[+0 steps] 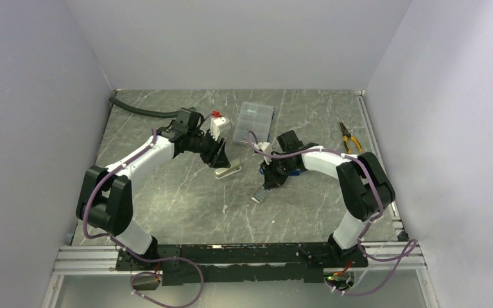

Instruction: Load the staples into the stapler

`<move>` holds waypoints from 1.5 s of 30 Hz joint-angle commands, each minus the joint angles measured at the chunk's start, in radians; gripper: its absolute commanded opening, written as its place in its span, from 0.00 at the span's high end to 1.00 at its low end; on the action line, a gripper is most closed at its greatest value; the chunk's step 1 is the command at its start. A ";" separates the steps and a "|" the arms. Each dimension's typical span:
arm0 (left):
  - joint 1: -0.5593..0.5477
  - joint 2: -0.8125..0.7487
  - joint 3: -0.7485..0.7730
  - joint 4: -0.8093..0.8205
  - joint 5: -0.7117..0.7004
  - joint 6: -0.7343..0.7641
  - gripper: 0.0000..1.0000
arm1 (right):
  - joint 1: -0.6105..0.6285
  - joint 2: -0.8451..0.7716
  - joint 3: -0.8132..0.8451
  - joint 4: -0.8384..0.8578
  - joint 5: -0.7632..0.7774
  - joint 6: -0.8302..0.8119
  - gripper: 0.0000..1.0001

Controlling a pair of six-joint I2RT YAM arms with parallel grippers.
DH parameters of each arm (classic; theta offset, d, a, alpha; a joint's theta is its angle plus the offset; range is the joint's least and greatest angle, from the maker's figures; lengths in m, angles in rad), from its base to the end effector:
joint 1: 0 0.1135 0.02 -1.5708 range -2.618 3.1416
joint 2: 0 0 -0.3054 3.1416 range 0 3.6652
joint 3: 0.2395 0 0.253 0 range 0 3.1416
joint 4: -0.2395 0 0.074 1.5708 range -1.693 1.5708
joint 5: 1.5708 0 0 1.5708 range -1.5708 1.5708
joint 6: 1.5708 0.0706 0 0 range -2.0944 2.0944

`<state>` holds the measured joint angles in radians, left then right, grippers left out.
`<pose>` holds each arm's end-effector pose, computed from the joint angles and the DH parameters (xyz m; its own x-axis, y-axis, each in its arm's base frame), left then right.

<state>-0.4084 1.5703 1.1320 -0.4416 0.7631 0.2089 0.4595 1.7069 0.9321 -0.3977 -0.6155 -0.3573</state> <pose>0.2996 -0.1828 0.2726 -0.5486 0.4007 -0.7338 0.8229 0.4142 -0.3889 0.2778 0.1829 0.1657 -0.5771 -0.6042 -0.5495 -0.8162 0.4496 0.3629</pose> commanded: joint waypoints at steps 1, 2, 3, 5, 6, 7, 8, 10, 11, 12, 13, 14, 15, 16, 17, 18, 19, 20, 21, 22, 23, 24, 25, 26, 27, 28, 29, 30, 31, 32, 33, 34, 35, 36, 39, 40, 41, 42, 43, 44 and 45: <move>-0.004 -0.009 0.009 0.018 0.024 0.024 0.49 | 0.002 0.020 0.019 -0.054 0.022 -0.025 0.84; -0.004 -0.007 0.008 0.018 0.024 0.022 0.49 | 0.007 0.019 0.017 -0.053 0.033 -0.026 0.81; -0.004 -0.006 0.010 0.018 0.024 0.022 0.49 | 0.012 0.019 0.016 -0.054 0.044 -0.027 0.80; -0.006 0.001 0.013 0.017 0.023 0.022 0.49 | 0.026 0.019 0.014 -0.060 0.069 -0.035 0.77; -0.007 0.003 0.014 0.016 0.024 0.022 0.49 | 0.035 0.017 0.011 -0.059 0.079 -0.038 0.75; -0.006 0.005 0.014 0.017 0.022 0.023 0.49 | 0.043 0.014 0.008 -0.057 0.085 -0.040 0.73; -0.006 0.006 0.014 0.017 0.023 0.022 0.49 | 0.050 0.011 0.005 -0.054 0.093 -0.039 0.71; -0.006 0.008 0.013 0.018 0.021 0.020 0.49 | 0.069 0.003 -0.003 -0.047 0.123 -0.038 0.67; -0.007 0.008 0.012 0.019 0.021 0.020 0.49 | 0.080 -0.001 -0.008 -0.041 0.141 -0.036 0.66; -0.007 0.008 0.012 0.020 0.020 0.018 0.49 | 0.094 -0.004 -0.013 -0.035 0.169 -0.034 0.66; -0.007 0.007 0.012 0.020 0.019 0.017 0.49 | 0.111 -0.005 -0.018 -0.031 0.212 -0.034 0.65; -0.007 0.007 0.011 0.020 0.017 0.016 0.49 | 0.127 -0.006 -0.021 -0.029 0.247 -0.032 0.65; -0.008 0.007 0.012 0.019 0.015 0.017 0.49 | 0.147 -0.007 -0.023 -0.027 0.286 -0.031 0.64; -0.008 0.007 0.013 0.018 0.014 0.016 0.49 | 0.161 -0.009 -0.028 -0.023 0.320 -0.028 0.64; -0.007 0.006 0.014 0.018 0.013 0.015 0.49 | 0.176 -0.009 -0.029 -0.023 0.352 -0.030 0.64; -0.008 0.005 0.011 0.017 0.011 0.015 0.49 | 0.187 -0.009 -0.032 -0.022 0.383 -0.033 0.65; -0.007 0.004 0.011 0.017 0.011 0.016 0.49 | 0.197 -0.008 -0.034 -0.021 0.404 -0.036 0.66; -0.007 0.002 0.011 0.017 0.011 0.015 0.49 | 0.203 -0.004 -0.034 -0.022 0.423 -0.038 0.67; -0.007 0.001 0.009 0.017 0.011 0.015 0.49 | 0.207 0.002 -0.033 -0.026 0.436 -0.039 0.69; -0.007 -0.001 0.008 0.018 0.009 0.016 0.49 | 0.208 0.009 -0.030 -0.028 0.442 -0.041 0.72; -0.008 -0.003 0.005 0.018 0.007 0.016 0.49 | 0.208 0.018 -0.029 -0.031 0.447 -0.039 0.76; -0.007 -0.005 0.004 0.018 0.005 0.017 0.49 | 0.208 0.026 -0.027 -0.033 0.450 -0.039 0.79; -0.007 -0.008 0.001 0.020 0.004 0.018 0.49 | 0.208 0.033 -0.026 -0.035 0.452 -0.038 0.81; -0.007 -0.011 -0.002 0.020 0.001 0.019 0.49 | 0.209 0.040 -0.022 -0.035 0.453 -0.037 0.82; -0.007 -0.013 -0.004 0.021 -0.001 0.021 0.49 | 0.209 0.046 -0.021 -0.037 0.454 -0.036 0.83; -0.007 -0.016 -0.007 0.020 -0.003 0.022 0.49 | 0.209 0.052 -0.016 -0.038 0.456 -0.035 0.83; -0.008 -0.019 -0.009 0.020 -0.006 0.024 0.49 | 0.209 0.057 -0.012 -0.043 0.452 -0.036 0.84; -0.008 -0.020 -0.010 0.020 -0.007 0.026 0.49 | 0.207 0.063 -0.006 -0.045 0.426 -0.036 0.84; -0.007 -0.023 -0.011 0.020 -0.007 0.027 0.49 | 0.202 0.063 -0.002 -0.049 0.391 -0.035 0.85; -0.007 -0.024 -0.012 0.020 -0.008 0.028 0.49 | 0.195 0.062 0.003 -0.051 0.355 -0.032 0.85; -0.008 -0.025 -0.012 0.018 -0.008 0.030 0.49 | 0.185 0.062 0.011 -0.058 0.305 -0.036 0.86; -0.007 -0.027 -0.013 0.018 -0.009 0.030 0.49 | 0.172 0.060 0.019 -0.064 0.255 -0.040 0.86; -0.007 -0.027 -0.015 0.017 -0.010 0.032 0.49 | 0.153 0.057 0.026 -0.070 0.184 -0.042 0.87; -0.007 -0.028 -0.014 0.017 -0.010 0.032 0.49 | 0.133 0.056 0.033 -0.073 0.136 -0.040 0.87; -0.007 -0.030 -0.016 0.017 -0.008 0.032 0.49 | 0.056 0.066 0.058 -0.089 0.023 -0.038 0.88; -0.007 -0.032 -0.018 0.019 -0.008 0.032 0.49 | 0.036 0.074 0.066 -0.096 -0.007 -0.036 0.88; -0.008 -0.031 -0.020 0.020 -0.007 0.034 0.49 | 0.021 0.084 0.074 -0.104 -0.030 -0.034 0.89; -0.007 -0.032 -0.021 0.022 -0.006 0.034 0.49 | 0.009 0.094 0.079 -0.110 -0.049 -0.031 0.89; -0.007 -0.030 -0.022 0.023 -0.005 0.035 0.49 | -0.002 0.104 0.084 -0.113 -0.066 -0.024 0.89; -0.008 -0.029 -0.022 0.022 -0.004 0.039 0.49 | -0.009 0.114 0.089 -0.119 -0.085 -0.023 0.89; -0.007 -0.029 -0.021 0.020 -0.003 0.039 0.49 | -0.015 0.122 0.095 -0.127 -0.103 -0.024 0.89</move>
<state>-0.4122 1.5753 1.1156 -0.4328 0.7536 0.2237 0.4747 1.7744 1.0092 -0.4484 -0.6319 -0.3756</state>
